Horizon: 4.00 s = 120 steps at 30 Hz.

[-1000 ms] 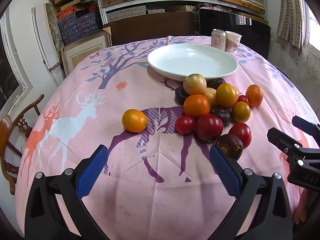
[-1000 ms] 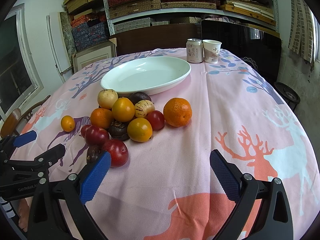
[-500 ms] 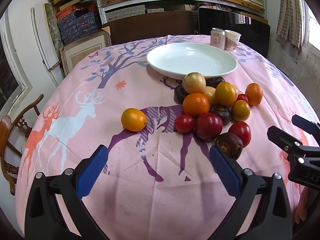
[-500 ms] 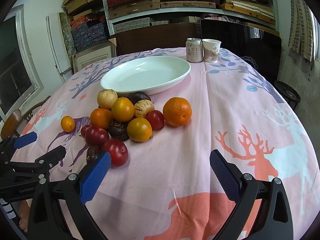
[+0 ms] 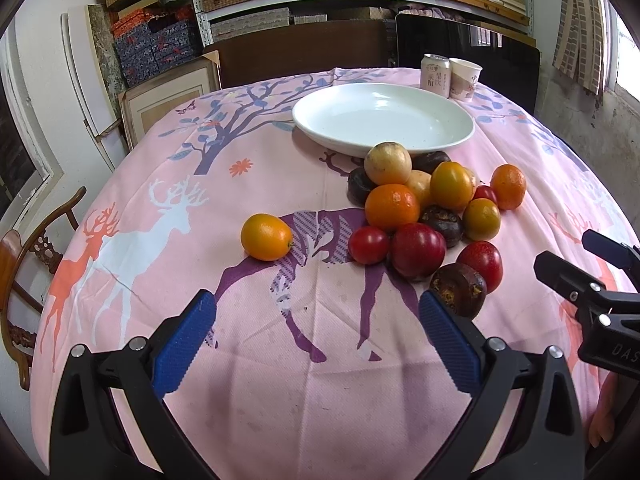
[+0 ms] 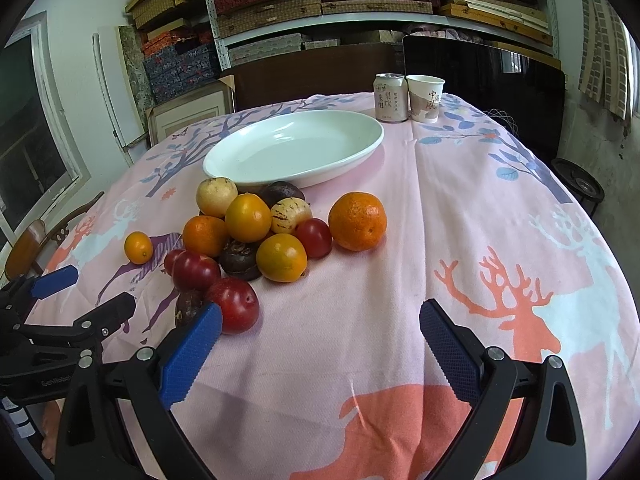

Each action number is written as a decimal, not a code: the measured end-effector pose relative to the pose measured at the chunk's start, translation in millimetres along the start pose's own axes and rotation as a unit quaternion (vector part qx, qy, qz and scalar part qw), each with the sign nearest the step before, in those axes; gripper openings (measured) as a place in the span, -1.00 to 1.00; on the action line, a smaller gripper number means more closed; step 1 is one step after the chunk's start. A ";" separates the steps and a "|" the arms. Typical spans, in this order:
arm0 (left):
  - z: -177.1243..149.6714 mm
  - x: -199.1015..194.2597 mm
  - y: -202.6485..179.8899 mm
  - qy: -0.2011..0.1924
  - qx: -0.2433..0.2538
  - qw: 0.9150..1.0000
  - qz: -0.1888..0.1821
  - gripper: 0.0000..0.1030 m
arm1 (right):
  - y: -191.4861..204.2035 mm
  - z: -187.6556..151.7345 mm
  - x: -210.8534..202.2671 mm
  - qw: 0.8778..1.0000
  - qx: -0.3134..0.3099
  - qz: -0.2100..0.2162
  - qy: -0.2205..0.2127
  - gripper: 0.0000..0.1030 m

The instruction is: Organize fruits

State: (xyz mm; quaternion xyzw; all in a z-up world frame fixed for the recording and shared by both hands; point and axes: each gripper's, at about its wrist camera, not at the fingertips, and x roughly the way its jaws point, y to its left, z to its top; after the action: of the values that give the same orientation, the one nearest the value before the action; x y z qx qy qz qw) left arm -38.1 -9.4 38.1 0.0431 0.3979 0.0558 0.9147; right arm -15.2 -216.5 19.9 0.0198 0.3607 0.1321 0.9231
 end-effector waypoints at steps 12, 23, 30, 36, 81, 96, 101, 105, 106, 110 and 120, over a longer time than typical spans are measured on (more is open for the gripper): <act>-6.1 0.3 6.3 0.009 0.011 0.999 -0.037 0.92 | 2.1 -2.0 -3.1 0.999 0.008 0.039 0.005 0.93; -10.3 15.0 50.4 0.038 -0.011 0.998 -0.050 0.92 | -10.1 -7.0 -0.8 0.991 0.018 0.121 0.047 0.93; 21.3 45.8 65.8 0.048 -0.023 0.998 -0.031 0.92 | -9.9 -5.8 -2.4 0.992 0.018 0.117 0.041 0.93; 40.2 69.6 67.0 0.048 -0.018 0.998 -0.036 0.60 | -16.6 -3.5 2.1 0.991 0.030 0.125 0.046 0.93; 47.4 60.8 73.8 0.033 -0.022 0.993 -0.108 0.12 | -60.4 60.8 68.2 0.985 0.086 0.134 0.068 -0.09; 28.7 76.8 27.8 0.058 0.057 0.991 -0.103 -0.30 | -72.3 55.7 75.0 0.981 0.112 0.143 0.075 -0.08; 31.5 71.2 28.3 0.045 0.053 0.994 -0.082 -0.30 | -71.5 56.9 71.6 0.982 0.107 0.139 0.068 -0.08; 52.4 58.7 35.0 0.021 0.040 0.996 -0.076 -0.30 | -66.5 64.2 60.7 0.986 0.092 0.128 0.049 -0.08; 64.4 55.6 35.1 0.011 0.038 0.996 -0.075 -0.31 | -62.9 71.0 57.5 0.988 0.079 0.124 0.045 -0.08; 112.3 55.7 24.3 -0.020 0.042 0.996 -0.081 -0.31 | -48.9 107.8 52.2 0.991 0.043 0.120 0.028 -0.08; 176.3 140.1 -14.4 -0.003 0.016 0.995 -0.099 -0.30 | -23.4 158.3 130.6 0.995 0.019 0.096 0.031 -0.06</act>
State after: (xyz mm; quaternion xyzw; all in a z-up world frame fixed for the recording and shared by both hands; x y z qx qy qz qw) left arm 187.0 -10.5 54.8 0.0180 0.3984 -0.0411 0.9161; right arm 188.5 -196.0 47.5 0.0678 0.3876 0.2143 0.8940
